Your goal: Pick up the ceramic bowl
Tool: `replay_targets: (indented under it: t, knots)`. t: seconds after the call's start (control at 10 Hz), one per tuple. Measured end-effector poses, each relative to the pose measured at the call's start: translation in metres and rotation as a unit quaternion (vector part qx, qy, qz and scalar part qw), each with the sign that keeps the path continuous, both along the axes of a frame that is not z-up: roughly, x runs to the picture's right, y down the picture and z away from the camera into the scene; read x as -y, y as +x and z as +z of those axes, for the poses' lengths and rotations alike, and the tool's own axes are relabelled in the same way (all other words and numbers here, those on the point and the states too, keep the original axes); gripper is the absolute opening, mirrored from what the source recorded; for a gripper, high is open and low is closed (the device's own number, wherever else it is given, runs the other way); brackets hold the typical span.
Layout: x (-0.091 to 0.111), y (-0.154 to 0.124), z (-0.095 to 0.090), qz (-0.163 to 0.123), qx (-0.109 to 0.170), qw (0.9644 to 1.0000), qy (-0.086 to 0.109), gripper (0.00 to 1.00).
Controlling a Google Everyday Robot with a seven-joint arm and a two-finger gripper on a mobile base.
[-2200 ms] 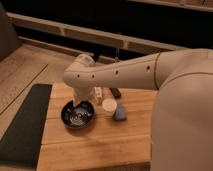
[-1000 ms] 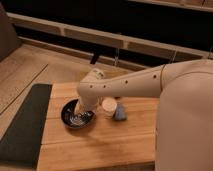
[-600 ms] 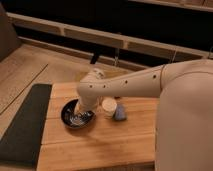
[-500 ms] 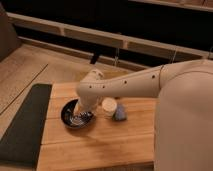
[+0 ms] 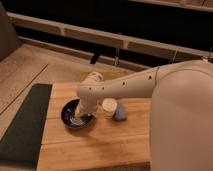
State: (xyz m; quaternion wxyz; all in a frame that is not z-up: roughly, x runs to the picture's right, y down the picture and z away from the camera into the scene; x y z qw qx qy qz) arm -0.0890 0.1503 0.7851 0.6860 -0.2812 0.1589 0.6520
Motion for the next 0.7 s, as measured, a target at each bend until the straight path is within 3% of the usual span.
replay_targets:
  t: [0.2, 0.5, 0.7]
  knots:
    - [-0.019, 0.011, 0.016, -0.002, -0.017, 0.9996, -0.023, 0.65]
    - [-0.040, 0.001, 0.040, 0.005, -0.008, 0.9988, -0.048, 0.64]
    - [-0.044, -0.007, 0.050, 0.002, 0.000, 0.9988, -0.050, 0.48]
